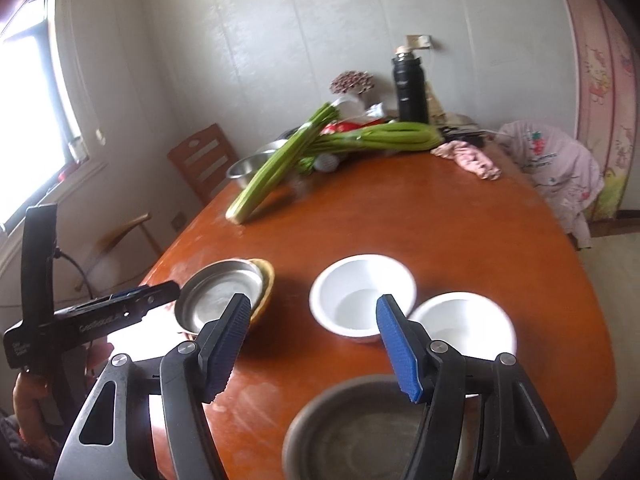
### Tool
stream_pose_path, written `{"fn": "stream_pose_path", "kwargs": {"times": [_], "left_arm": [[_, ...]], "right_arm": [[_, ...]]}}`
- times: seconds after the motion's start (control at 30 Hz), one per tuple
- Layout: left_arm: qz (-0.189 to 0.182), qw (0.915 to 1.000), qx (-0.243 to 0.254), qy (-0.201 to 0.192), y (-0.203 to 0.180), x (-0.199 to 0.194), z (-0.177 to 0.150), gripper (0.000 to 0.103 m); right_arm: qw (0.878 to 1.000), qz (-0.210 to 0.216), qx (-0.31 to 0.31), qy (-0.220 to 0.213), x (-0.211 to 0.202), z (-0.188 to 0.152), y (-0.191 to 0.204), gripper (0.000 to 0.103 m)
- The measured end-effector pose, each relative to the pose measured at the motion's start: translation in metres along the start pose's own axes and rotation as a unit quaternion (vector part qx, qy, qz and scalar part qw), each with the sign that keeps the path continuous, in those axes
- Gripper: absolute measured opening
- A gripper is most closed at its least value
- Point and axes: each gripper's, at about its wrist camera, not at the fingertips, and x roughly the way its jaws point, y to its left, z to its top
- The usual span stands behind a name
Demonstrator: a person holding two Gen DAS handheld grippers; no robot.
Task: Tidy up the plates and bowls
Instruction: 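Move the open left gripper away from the stack to the large steel bowl, then close the left gripper on the large steel bowl rim and lift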
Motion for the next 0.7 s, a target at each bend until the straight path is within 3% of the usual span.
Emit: {"fn": "stream_pose_path", "kwargs": {"times": [0.23, 0.7], "left_arm": [[-0.018, 0.9992, 0.035, -0.002, -0.036, -0.007, -0.005, 0.058], [-0.048, 0.9946, 0.091, 0.012, -0.097, -0.006, -0.028, 0.058]], "right_arm": [[0.999, -0.038, 0.02, -0.004, -0.017, -0.006, -0.034, 0.067], [0.997, -0.058, 0.041, -0.002, -0.046, -0.032, -0.078, 0.067]]}}
